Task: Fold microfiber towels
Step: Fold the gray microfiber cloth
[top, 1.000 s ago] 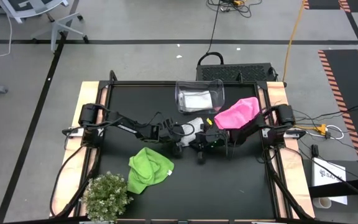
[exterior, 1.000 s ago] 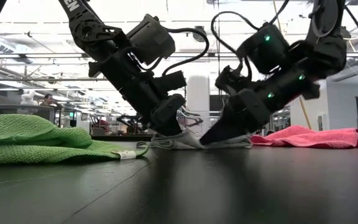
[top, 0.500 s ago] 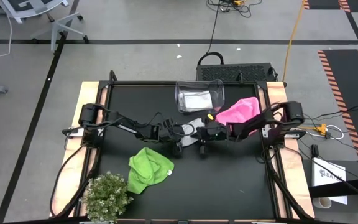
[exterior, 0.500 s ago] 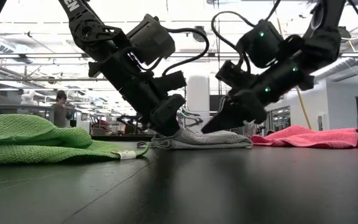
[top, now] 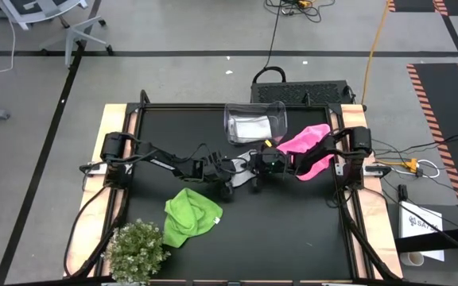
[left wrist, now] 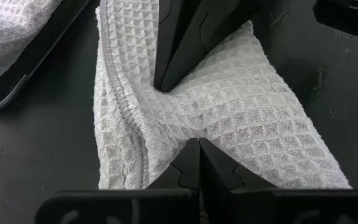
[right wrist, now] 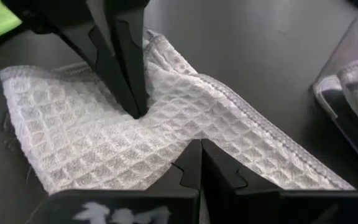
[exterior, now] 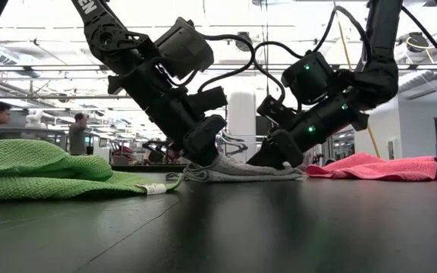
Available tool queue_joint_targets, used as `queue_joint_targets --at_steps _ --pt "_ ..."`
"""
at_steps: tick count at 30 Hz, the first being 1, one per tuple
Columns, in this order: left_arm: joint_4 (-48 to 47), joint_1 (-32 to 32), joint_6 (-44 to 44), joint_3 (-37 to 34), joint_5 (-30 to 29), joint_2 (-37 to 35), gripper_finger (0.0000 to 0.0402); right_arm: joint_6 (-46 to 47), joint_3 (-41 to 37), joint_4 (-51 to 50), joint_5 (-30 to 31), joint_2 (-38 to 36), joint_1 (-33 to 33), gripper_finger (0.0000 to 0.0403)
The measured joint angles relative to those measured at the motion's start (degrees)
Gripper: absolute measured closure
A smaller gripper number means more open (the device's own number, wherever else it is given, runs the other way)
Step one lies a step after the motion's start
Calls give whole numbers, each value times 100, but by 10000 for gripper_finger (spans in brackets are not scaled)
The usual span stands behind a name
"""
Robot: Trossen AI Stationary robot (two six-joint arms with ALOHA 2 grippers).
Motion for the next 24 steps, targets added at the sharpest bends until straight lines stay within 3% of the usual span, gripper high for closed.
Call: queue_joint_targets --at_steps 8,15,24 --pt "-60 -2 -2 0 2 0 391 745 -403 -44 63 -15 172 403" --pt "-111 -4 -4 2 5 -4 390 1863 -966 793 95 -2 691 403" --pt "-102 -7 33 2 20 -3 394 1636 -882 1250 430 -309 876 403"
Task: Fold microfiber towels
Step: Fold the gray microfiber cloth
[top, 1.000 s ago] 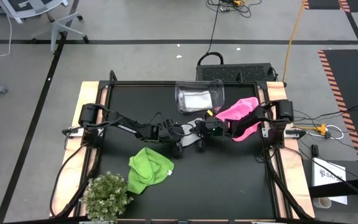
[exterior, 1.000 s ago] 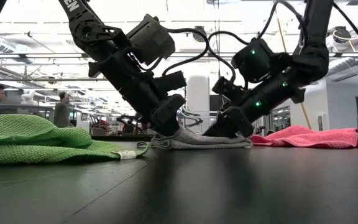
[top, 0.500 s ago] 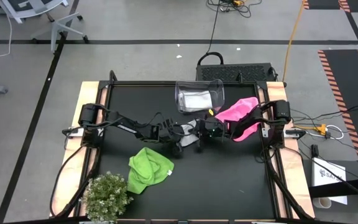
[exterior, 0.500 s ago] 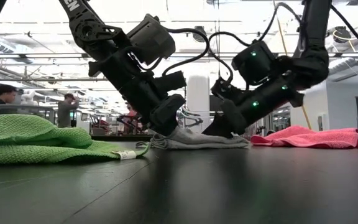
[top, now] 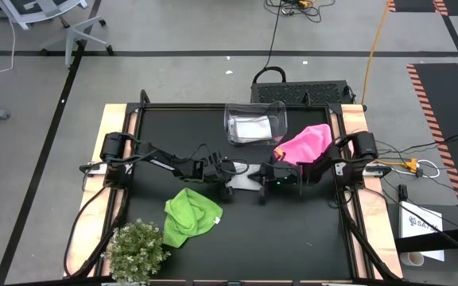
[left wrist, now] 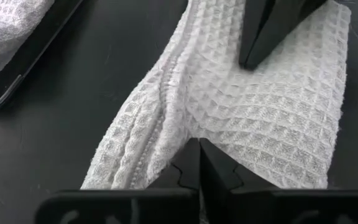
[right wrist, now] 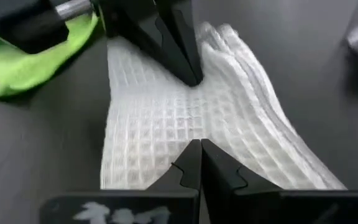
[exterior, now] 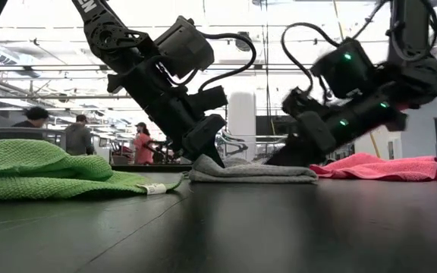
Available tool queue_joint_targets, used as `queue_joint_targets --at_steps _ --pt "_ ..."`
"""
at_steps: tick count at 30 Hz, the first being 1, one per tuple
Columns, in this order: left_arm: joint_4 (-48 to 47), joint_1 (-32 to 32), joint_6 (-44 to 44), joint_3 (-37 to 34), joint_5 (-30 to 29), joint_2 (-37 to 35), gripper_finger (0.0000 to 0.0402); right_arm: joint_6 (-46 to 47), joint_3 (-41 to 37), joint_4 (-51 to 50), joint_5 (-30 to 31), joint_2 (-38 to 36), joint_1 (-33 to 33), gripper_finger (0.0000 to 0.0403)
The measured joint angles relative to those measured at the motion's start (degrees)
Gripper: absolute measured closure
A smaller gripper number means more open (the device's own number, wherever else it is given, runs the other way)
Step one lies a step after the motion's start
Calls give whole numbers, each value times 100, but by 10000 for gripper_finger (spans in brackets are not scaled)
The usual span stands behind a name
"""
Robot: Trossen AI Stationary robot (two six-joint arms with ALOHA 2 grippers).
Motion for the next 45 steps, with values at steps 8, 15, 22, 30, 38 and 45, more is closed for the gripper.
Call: queue_joint_targets --at_steps 8,15,22,30,38,45 --pt "9 0 0 -2 -3 0 396 -914 472 -588 13 -550 -136 403" --pt "35 0 -5 -4 -5 0 387 -883 556 -849 34 -339 -270 403" --pt "64 -21 -17 -4 -10 0 398 -880 568 -767 51 193 -288 403" --pt "-138 -37 182 -43 -35 -549 386 -831 578 -684 53 346 -293 403" --pt "-609 -39 546 -24 -596 -1404 388 -829 571 -656 46 356 -294 403" --pt "-599 -40 301 -19 -408 -1267 392 -823 565 -545 25 366 -306 403"
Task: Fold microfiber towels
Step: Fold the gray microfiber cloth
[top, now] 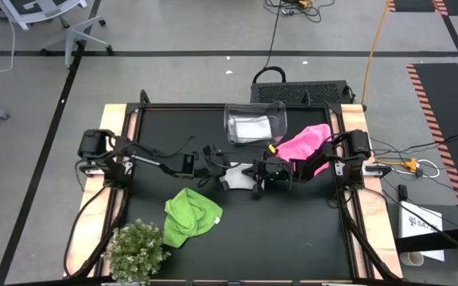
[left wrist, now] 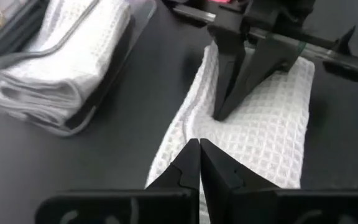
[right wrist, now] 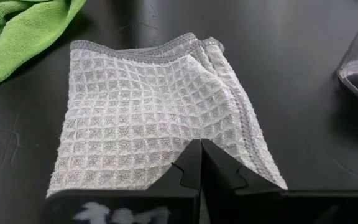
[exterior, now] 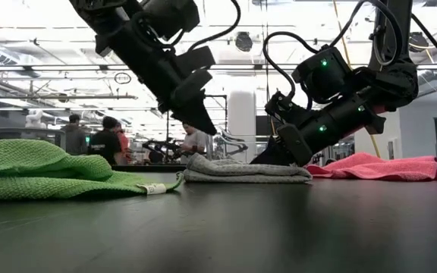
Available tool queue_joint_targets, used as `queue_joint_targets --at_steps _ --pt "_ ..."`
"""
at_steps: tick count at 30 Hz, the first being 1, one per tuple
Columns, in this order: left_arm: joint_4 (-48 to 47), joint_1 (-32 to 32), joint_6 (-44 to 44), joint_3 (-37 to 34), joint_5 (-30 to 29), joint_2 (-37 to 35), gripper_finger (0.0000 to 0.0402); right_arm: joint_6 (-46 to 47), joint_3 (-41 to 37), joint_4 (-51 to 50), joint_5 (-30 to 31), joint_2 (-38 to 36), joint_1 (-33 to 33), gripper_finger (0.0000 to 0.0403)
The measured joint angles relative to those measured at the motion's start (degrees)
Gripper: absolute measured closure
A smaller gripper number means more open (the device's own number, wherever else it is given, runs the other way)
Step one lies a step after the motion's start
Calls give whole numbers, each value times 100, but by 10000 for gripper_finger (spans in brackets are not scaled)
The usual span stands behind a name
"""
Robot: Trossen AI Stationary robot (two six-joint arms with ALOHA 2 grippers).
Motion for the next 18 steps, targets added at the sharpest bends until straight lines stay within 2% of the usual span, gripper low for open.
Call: queue_joint_targets --at_steps 3,8,18 --pt "157 -29 -139 2 119 89 398 3 0 29 -2 5 0 403" --pt "446 -88 -275 9 249 304 385 3 0 39 2 5 0 403" --pt "50 -100 -587 15 326 786 395 101 -1 -46 12 -62 0 403"
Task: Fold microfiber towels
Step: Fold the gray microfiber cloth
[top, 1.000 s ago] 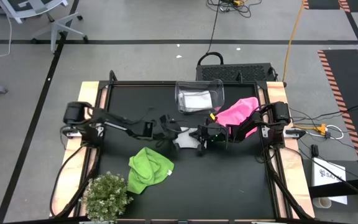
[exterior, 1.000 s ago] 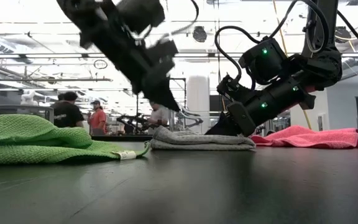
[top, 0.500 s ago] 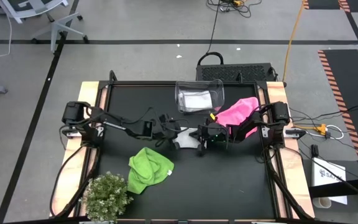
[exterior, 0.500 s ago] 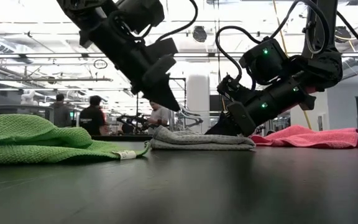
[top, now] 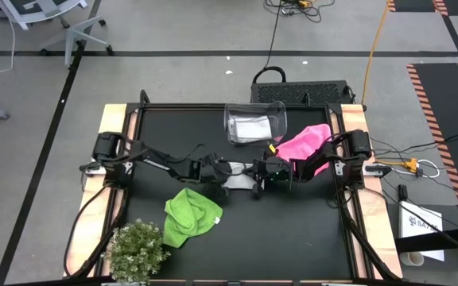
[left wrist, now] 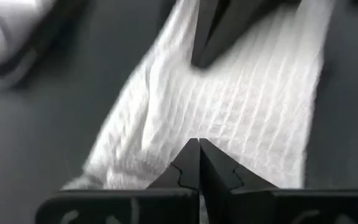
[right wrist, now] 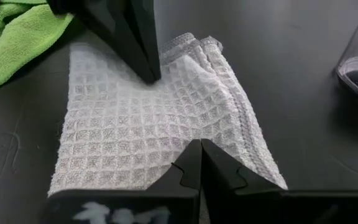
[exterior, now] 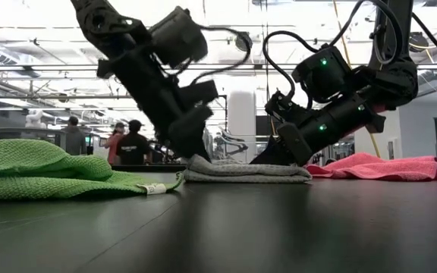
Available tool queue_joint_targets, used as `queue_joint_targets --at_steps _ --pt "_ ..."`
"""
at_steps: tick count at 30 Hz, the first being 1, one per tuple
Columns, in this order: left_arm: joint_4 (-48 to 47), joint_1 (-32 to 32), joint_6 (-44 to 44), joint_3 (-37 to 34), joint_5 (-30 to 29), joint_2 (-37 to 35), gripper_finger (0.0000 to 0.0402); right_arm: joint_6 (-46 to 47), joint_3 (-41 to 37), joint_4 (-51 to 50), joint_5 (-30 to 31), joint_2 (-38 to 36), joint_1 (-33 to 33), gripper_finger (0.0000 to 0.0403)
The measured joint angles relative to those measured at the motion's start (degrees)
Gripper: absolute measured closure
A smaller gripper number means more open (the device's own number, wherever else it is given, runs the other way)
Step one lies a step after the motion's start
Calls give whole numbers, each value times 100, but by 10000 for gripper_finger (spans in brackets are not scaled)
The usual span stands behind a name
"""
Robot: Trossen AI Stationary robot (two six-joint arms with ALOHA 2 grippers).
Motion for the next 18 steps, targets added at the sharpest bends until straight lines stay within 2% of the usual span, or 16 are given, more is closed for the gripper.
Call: queue_joint_targets --at_steps 5,9,14,18 --pt "-483 -7 -78 32 -121 127 384 -43 3 -208 2 -133 0 403" --pt "-842 -4 -49 24 -222 9 392 -56 4 -404 0 -202 0 403" --pt "-777 0 -78 -13 -246 -228 395 -59 3 -372 0 -209 0 403" --pt "-595 0 -195 -11 -246 -250 386 104 5 -451 -17 -651 2 403"
